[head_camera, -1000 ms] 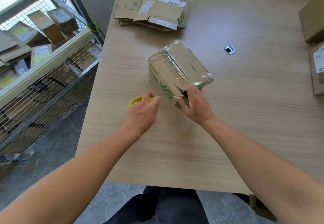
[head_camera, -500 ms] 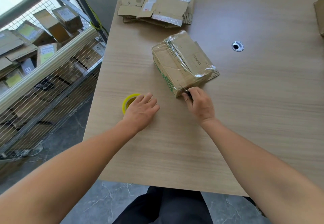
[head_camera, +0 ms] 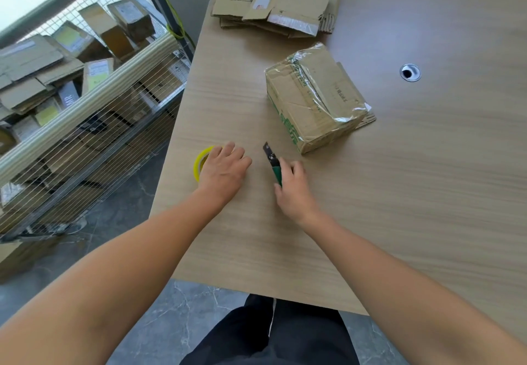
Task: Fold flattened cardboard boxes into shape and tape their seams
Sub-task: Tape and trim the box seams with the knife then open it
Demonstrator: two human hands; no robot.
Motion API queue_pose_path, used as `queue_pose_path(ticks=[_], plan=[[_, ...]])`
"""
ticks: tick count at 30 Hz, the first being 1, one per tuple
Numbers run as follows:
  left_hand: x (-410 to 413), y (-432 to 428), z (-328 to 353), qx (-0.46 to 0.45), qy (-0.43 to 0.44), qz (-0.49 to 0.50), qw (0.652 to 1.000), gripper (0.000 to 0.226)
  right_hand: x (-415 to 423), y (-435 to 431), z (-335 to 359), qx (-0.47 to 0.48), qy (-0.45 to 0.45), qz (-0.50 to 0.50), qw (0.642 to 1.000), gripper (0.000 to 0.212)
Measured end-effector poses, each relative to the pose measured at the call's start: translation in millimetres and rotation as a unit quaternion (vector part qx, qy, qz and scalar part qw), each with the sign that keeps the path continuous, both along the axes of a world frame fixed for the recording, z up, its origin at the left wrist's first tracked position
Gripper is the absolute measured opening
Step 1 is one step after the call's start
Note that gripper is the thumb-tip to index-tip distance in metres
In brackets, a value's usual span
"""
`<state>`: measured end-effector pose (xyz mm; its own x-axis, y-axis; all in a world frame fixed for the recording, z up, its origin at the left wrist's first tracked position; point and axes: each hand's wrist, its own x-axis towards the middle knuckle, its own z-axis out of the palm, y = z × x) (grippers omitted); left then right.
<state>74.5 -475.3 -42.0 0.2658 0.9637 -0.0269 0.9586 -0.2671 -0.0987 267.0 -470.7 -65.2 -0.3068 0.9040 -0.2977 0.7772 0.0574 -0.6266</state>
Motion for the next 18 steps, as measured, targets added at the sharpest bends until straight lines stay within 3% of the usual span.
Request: queue_pose_path(ticks=[5, 9, 13, 18], plan=[[-1.8, -2.7, -1.5, -0.011, -0.033, -0.009, 0.999, 0.004, -34.6, 14.6, -7.0, 0.046, -0.055, -0.038, 0.997, 0.072], [-4.0, -4.3, -2.7, -0.028, -0.051, -0.022, 0.998, 0.016, -46.0, 19.4, -7.7, 0.053, -0.091, -0.058, 0.993, 0.067], [-2.2, -5.3, -3.7, -0.028, -0.038, -0.017, 0.999, 0.008, -37.8, 16.8, -2.5, 0.037, -0.054, -0.073, 0.995, 0.070], [1.1, 9.4, 0.8, -0.097, -0.040, 0.019, 0.994, 0.017, 15.2, -1.8, 28.9, 0.141, 0.035, -0.026, 0.989, 0.048]])
